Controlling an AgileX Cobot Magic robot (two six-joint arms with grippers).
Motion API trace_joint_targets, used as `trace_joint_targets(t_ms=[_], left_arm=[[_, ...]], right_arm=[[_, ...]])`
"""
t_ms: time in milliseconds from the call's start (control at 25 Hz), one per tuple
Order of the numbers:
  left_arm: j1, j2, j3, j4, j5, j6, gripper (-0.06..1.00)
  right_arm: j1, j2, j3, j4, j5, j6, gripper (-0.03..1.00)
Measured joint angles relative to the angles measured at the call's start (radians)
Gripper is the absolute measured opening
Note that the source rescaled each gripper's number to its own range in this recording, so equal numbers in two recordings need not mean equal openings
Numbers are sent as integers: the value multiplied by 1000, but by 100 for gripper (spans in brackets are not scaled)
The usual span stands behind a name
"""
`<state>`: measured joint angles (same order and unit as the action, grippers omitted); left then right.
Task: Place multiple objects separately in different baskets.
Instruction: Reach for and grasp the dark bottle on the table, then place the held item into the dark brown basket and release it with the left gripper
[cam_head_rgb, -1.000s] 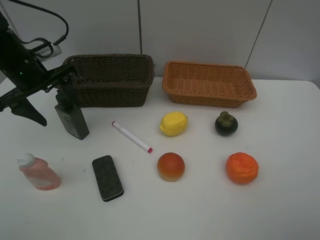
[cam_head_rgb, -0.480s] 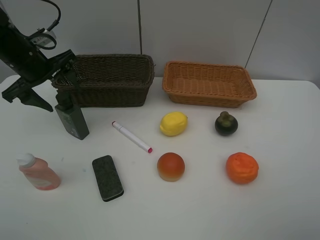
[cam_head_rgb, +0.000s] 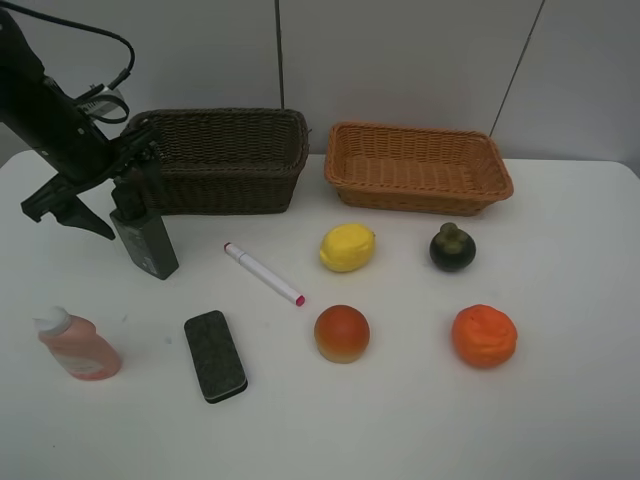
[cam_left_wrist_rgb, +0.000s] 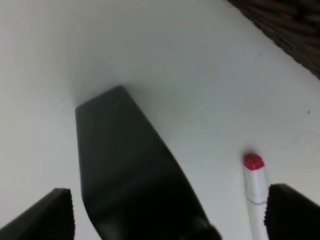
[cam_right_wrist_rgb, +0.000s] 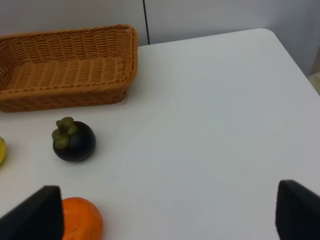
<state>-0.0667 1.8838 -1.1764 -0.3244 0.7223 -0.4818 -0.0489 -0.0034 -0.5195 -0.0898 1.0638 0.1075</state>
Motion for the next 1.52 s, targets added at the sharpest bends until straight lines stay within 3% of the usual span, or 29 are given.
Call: trace_joint_targets(t_ms=[400, 440, 520, 600, 640, 800, 960, 1240, 1400, 1520], left_arm=[[0, 70, -11, -9, 2, 11, 98], [0, 70, -11, -9, 2, 11, 94], [0, 70, -11, -13, 3, 11, 75], [0, 70, -13, -10, 14, 20, 44], [0, 70, -13, -14, 18, 31, 36], [0, 71, -23, -15, 38, 75, 37], [0, 64, -88, -16, 158, 146, 37], [-1, -23, -392, -148, 325, 374, 37], [-2, -14, -544, -151, 275, 501, 37], [-2, 23, -586, -140, 122, 536, 37]], right_arm=[[0, 0, 0, 0, 0, 0, 100], [0, 0, 0, 0, 0, 0, 100], [0, 0, 0, 0, 0, 0, 100], [0, 0, 0, 0, 0, 0, 100], [0, 0, 0, 0, 0, 0, 100], [0, 0, 0, 0, 0, 0, 100], [0, 0, 0, 0, 0, 0, 100], [0, 0, 0, 0, 0, 0, 100], [0, 0, 0, 0, 0, 0, 100], [0, 0, 0, 0, 0, 0, 100]])
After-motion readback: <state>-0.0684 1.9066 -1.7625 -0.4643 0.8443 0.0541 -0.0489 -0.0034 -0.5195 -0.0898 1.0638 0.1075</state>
